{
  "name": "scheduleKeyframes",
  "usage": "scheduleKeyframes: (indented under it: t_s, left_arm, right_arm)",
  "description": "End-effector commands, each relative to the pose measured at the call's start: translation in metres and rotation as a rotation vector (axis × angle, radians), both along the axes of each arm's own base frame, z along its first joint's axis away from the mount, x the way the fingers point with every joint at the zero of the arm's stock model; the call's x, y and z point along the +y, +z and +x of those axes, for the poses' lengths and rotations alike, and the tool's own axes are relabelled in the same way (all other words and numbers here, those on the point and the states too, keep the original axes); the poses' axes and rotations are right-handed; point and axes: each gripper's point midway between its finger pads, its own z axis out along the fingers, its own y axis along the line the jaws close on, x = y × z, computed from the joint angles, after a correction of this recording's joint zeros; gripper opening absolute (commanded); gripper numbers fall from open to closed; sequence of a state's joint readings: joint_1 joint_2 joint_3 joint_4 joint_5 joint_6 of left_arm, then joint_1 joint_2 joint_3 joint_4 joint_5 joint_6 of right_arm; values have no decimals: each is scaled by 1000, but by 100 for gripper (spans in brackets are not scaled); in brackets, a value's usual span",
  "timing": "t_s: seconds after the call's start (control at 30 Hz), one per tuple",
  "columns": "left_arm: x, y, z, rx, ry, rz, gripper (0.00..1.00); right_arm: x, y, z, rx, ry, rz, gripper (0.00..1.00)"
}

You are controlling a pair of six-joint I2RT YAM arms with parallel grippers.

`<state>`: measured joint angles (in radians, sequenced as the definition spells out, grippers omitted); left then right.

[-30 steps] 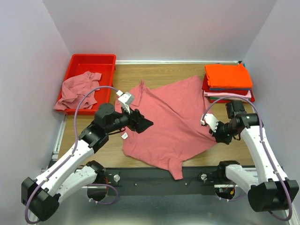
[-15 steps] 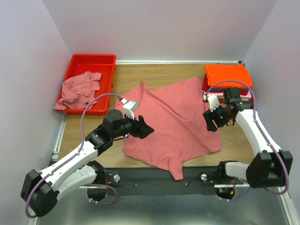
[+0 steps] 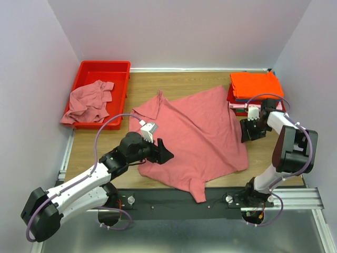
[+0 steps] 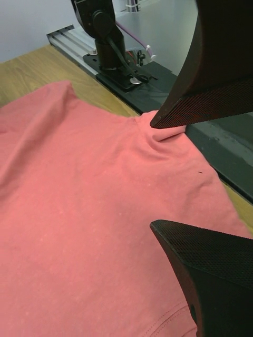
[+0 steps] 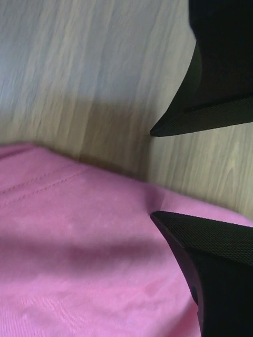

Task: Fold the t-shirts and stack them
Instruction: Flatten the tshirt out

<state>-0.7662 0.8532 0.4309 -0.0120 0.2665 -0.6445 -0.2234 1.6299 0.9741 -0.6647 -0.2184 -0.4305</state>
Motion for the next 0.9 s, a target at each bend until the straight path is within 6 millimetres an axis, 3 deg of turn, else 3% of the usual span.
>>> scheduleKeyframes:
  t_s: [0.0,0.03,0.13,0.17,0.2,0.27,0.37,0.5,0.57,0.73,0.87]
  left_arm:
    - [-1,27,13,-82,43,-43,77]
    - [-1,30,14,-93,48,-47,77]
    - [0,34,14,-100,51,-52,77]
    - [0,34,14,-101,51,-53,77]
    - [0,34,14,-103,52,-52,77]
    - [1,37,14,-110,55,-56,77]
    - [1,40,16,-119,62,-58,77]
    - [1,42,17,-125,61,-58,77]
    - [0,41,18,-125,60,-52,77]
    - [-4,40,21,-124,54,-43,77]
    - [-5,41,21,-125,48,-45,77]
  right_arm:
    - [18,-5,8,-21,24,99,65]
    - [23,-8,6,-8,22,129,63]
    - [26,-14,4,15,16,148,47]
    - [26,-15,3,22,18,148,39]
    - [26,-18,1,34,19,152,24]
    - [29,-16,1,32,36,162,16]
    - [32,2,8,-28,70,157,6]
    - [36,42,15,-158,116,133,4]
    - [51,57,13,-192,179,149,3]
    - [103,59,-7,-159,333,225,4]
    - [153,49,-29,-88,488,306,9]
